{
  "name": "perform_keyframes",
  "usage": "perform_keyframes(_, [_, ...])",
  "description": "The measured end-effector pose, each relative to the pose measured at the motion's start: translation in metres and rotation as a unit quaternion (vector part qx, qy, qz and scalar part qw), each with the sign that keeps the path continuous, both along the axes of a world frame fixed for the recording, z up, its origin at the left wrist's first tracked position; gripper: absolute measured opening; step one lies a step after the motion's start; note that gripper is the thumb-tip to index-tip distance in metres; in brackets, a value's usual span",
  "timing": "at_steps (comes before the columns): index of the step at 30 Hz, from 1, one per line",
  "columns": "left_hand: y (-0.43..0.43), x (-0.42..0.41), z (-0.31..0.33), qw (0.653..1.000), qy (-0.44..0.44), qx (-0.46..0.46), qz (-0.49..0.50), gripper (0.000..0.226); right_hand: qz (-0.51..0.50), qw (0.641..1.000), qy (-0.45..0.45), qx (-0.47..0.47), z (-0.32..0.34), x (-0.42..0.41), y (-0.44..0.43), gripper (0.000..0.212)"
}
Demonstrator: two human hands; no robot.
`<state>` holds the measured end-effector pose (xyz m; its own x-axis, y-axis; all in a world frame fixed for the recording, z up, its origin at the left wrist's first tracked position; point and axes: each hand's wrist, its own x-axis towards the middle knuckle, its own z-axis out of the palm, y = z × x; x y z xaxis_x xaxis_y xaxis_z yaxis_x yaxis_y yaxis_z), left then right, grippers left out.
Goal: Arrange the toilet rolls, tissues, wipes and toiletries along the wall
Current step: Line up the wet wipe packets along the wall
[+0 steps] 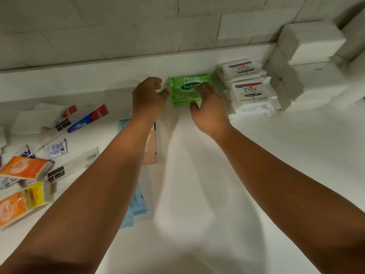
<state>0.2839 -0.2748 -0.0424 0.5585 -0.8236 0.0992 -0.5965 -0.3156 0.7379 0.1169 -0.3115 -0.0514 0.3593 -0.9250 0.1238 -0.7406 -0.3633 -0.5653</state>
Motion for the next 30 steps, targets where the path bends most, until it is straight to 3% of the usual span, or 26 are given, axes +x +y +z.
perform_keyframes(7, [0.062,0.014,0.024,1.0,0.02,-0.004,-0.018,0.03,0.034,0.996,-0.078,-0.006,0.015,0.013,0.045,0.037])
perform_keyframes(11, [0.102,0.025,0.025,0.999,0.011,0.001,-0.042,0.03,0.041,0.993,-0.102,0.04,0.022,0.023,0.081,0.037])
perform_keyframes(20, [0.145,0.062,-0.002,0.998,-0.009,0.044,-0.049,0.032,0.028,0.984,-0.074,0.162,0.003,0.047,0.133,0.041])
perform_keyframes(30, [0.15,0.08,-0.015,0.986,0.032,0.154,-0.05,0.041,-0.026,0.983,-0.062,0.173,-0.006,0.079,0.144,0.041])
